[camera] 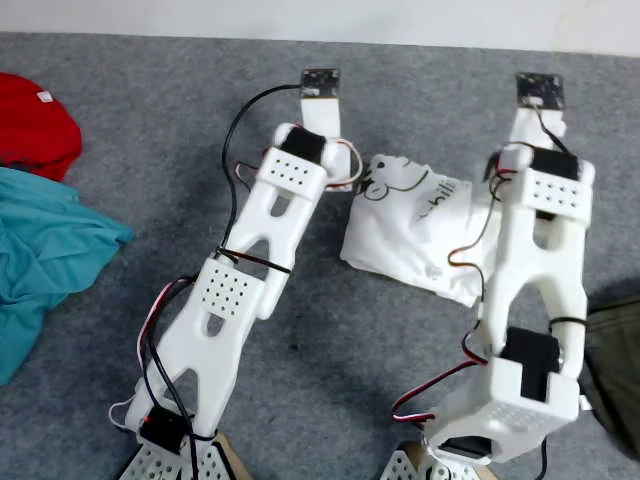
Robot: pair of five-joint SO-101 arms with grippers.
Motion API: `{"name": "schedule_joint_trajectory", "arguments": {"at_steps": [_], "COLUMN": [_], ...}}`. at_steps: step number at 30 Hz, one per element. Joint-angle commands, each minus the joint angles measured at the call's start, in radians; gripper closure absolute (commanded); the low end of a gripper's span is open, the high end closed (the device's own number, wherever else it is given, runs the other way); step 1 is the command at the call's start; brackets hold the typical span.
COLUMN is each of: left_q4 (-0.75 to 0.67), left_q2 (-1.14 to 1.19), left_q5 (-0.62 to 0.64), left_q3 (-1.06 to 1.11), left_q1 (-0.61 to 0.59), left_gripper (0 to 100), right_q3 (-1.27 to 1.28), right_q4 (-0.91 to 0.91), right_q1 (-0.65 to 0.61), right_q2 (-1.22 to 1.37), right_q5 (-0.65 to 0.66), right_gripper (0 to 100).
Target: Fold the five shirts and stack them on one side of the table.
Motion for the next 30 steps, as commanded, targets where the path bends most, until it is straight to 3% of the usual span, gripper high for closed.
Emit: {"name": "schedule_joint_trajectory", "arguments": {"at_steps": [1, 6, 13, 19, 30], "left_q4": [-0.009, -0.009, -0.009, -0.009, -0.009], "left_q2": [-0.019, -0.019, -0.019, -0.019, -0.016], "left_q5": [0.003, 0.003, 0.003, 0.003, 0.003], "left_q3": [-0.028, -0.028, -0.028, -0.028, -0.028], "left_q1": [-0.039, -0.050, -0.050, -0.050, -0.050], "left_gripper": [99, 99, 99, 99, 99], "right_q3": [-0.087, -0.145, -0.278, -0.317, -0.492], "right_q4": [-0.015, -0.021, -0.015, 0.038, 0.343], "right_q1": [-0.033, -0.035, -0.013, 0.022, 0.104], "right_q2": [0.038, 0.154, 0.305, 0.305, 0.306], "right_q5": [-0.020, -0.021, -0.021, -0.017, 0.014], "right_gripper": [72.8, 73.8, 99.1, 99.1, 99.0]}}
